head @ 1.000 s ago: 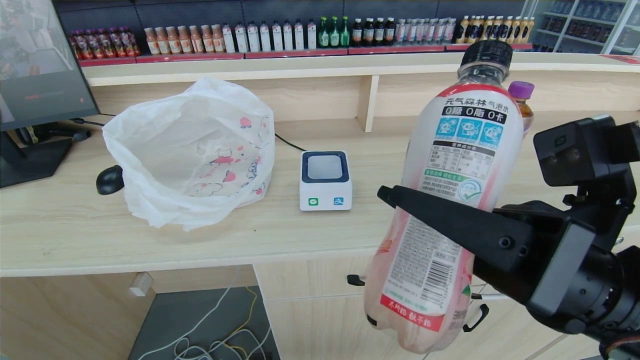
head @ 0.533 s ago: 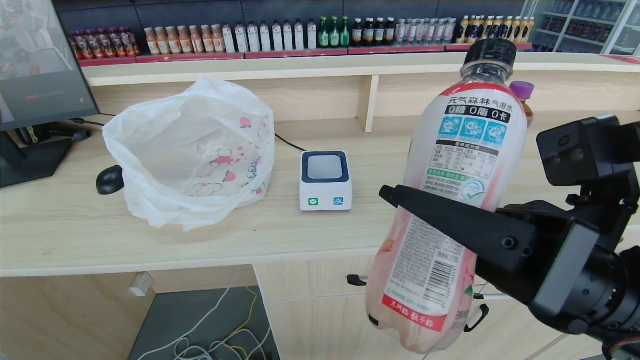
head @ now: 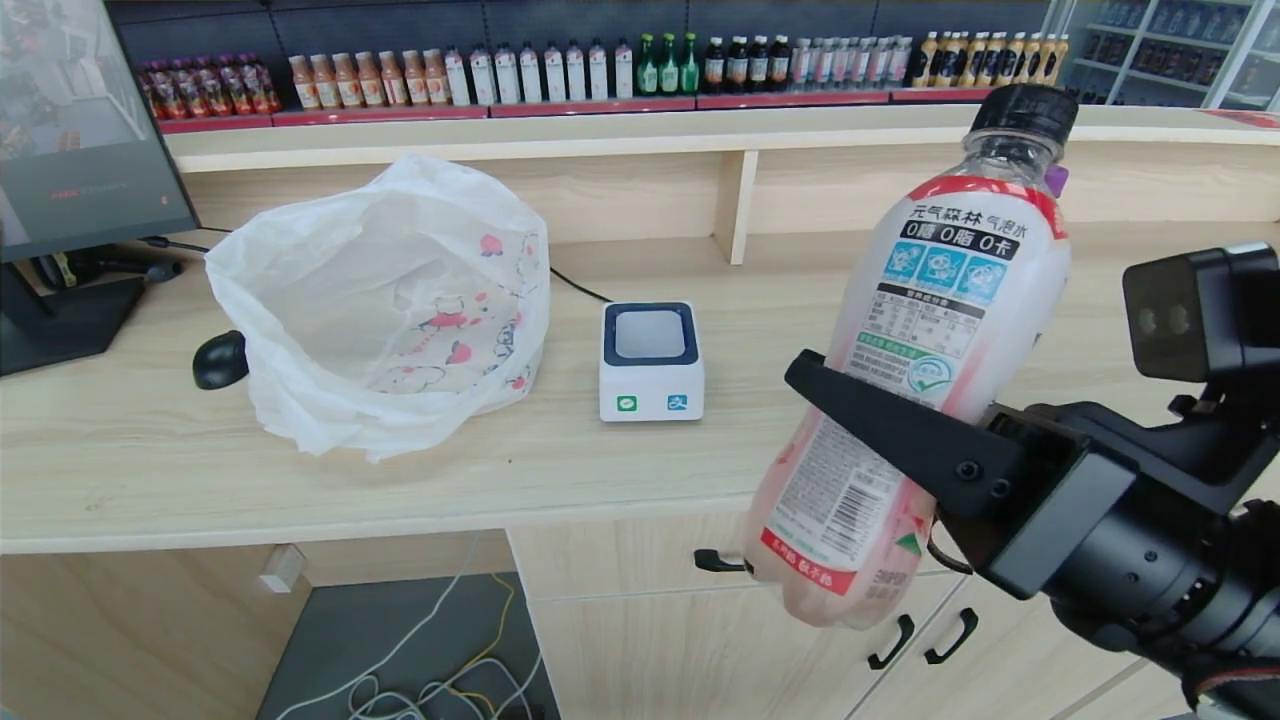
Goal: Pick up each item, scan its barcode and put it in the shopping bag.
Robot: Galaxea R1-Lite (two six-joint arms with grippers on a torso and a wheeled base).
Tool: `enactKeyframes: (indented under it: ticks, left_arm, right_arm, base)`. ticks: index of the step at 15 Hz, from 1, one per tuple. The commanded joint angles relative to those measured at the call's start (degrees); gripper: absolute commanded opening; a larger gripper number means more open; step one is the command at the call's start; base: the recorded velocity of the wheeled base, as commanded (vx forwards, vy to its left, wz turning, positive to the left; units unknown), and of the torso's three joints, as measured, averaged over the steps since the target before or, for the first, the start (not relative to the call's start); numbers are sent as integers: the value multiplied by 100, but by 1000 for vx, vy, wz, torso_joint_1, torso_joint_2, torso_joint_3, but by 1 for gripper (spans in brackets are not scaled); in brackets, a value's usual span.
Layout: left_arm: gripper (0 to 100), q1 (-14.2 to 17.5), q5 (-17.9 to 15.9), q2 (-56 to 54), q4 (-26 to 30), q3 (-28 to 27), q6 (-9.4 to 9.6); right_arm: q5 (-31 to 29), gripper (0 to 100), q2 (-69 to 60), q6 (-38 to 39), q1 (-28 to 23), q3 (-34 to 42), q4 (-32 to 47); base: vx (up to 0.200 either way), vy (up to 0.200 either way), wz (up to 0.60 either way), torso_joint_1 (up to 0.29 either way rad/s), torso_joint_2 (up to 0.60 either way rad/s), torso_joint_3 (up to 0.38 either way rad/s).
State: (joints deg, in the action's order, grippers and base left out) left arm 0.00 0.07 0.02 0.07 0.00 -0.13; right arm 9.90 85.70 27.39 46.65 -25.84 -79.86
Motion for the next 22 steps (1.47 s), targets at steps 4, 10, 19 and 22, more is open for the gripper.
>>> enactKeyframes:
  ticks: [4,10,19,22]
  left_arm:
    - [100,0,1,-2,1,0,-4]
    - [100,0,1,-2,1,0,-4]
    - [100,0,1,-2,1,0,-4]
    - [100,0,1,-2,1,0,-4]
  right_arm:
    - [-867,0,-89,-1210,-183,115,6]
    - [-1930,0,-449,-2546,-534,211,-3]
    - [-1878,0,-458,-3047,-2011,677,-328]
    - [-1869,0,-256,-3047,-2099,616,-372]
  base:
    - [0,0,0,0,0,0]
    - [0,0,0,0,0,0]
    - [0,0,0,0,0,0]
    - [0,0,0,0,0,0]
